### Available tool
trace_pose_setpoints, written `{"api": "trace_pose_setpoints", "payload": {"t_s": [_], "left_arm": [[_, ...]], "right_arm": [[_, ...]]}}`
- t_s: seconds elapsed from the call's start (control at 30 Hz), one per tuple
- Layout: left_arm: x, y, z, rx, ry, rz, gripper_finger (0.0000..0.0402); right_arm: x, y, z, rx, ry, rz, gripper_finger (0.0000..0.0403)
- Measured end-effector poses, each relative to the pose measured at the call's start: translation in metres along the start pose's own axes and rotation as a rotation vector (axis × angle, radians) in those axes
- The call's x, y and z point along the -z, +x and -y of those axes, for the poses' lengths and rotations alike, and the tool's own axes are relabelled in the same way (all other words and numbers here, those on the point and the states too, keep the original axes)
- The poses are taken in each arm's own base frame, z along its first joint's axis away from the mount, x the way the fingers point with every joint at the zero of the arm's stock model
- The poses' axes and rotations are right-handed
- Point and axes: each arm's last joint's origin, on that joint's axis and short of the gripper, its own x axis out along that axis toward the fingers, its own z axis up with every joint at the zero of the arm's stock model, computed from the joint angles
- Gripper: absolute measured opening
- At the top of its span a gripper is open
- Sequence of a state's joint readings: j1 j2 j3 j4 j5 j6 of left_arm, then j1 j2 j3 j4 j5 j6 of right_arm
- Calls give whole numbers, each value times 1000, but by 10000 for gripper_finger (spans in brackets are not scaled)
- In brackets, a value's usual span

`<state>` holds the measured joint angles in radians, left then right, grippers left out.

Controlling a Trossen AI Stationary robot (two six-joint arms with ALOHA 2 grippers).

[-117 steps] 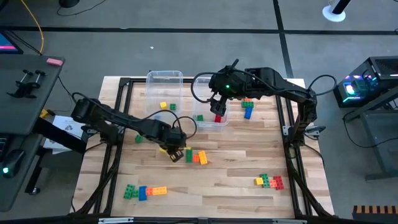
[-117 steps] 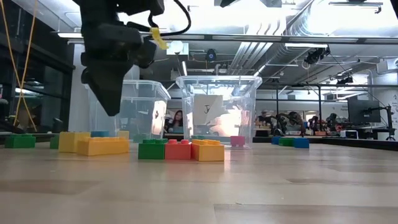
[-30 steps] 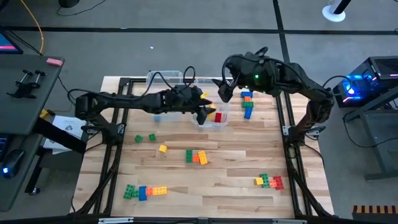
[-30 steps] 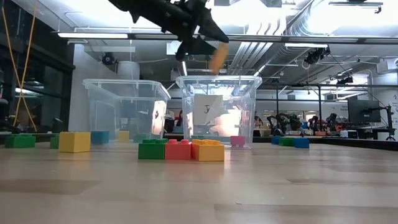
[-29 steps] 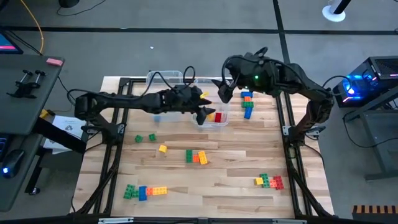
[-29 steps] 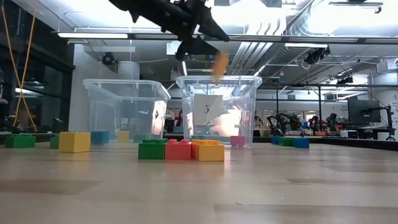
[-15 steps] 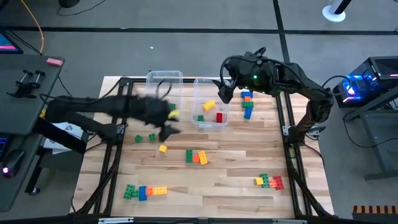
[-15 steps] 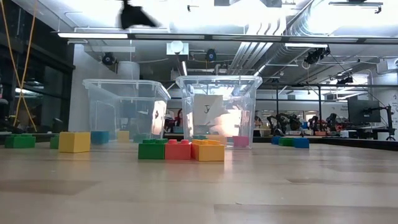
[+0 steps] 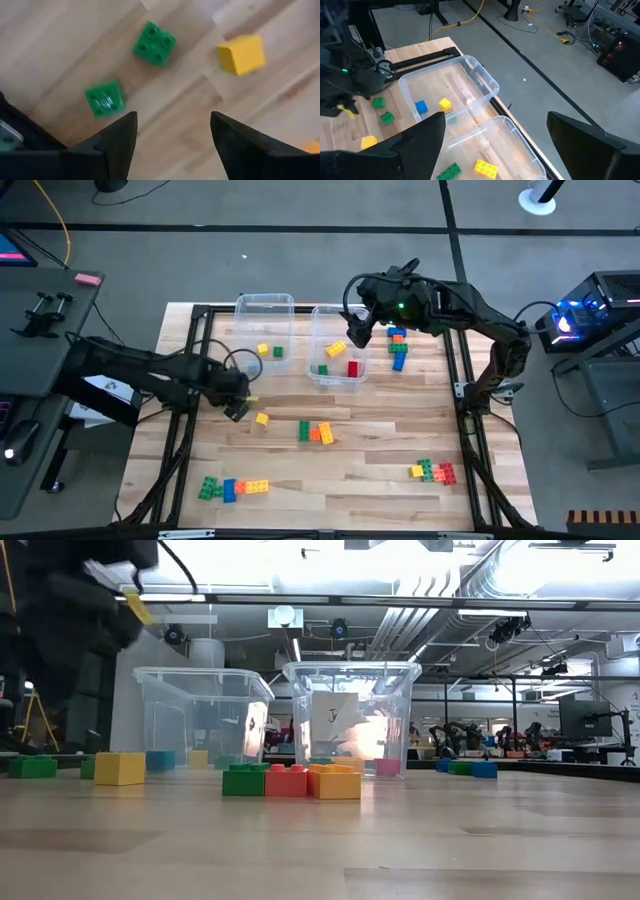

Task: Sort blocks by size
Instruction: Put the green small game piece into the left transparent bin

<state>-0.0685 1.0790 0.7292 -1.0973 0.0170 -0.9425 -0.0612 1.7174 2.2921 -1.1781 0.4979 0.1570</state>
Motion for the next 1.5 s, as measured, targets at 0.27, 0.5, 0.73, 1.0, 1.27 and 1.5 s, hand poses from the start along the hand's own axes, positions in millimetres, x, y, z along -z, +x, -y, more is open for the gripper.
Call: {"api": "trace_pose_setpoints", "payload": {"t_s": [0.27, 0.5, 0.73, 1.0, 1.27, 1.5], "left_arm": [[-27, 31, 3, -160, -48, -84, 220], [-41, 48, 15, -143, -164, -3, 218], [-44, 49, 21, -135, -215, 98, 218], [-42, 57, 18, -158, 91, 87, 218], [-41, 59, 15, -172, 265, 53, 218], [-42, 72, 17, -191, 307, -27, 218]], "right_arm": [[1, 7, -4, -10, 6, -18, 346], [2, 11, -6, -14, 4, -34, 346], [3, 12, -5, -13, 2, -39, 346], [3, 12, -5, -13, -17, -42, 346], [3, 12, -5, -13, -14, -42, 346], [3, 12, -5, -12, 0, -45, 346]]}}
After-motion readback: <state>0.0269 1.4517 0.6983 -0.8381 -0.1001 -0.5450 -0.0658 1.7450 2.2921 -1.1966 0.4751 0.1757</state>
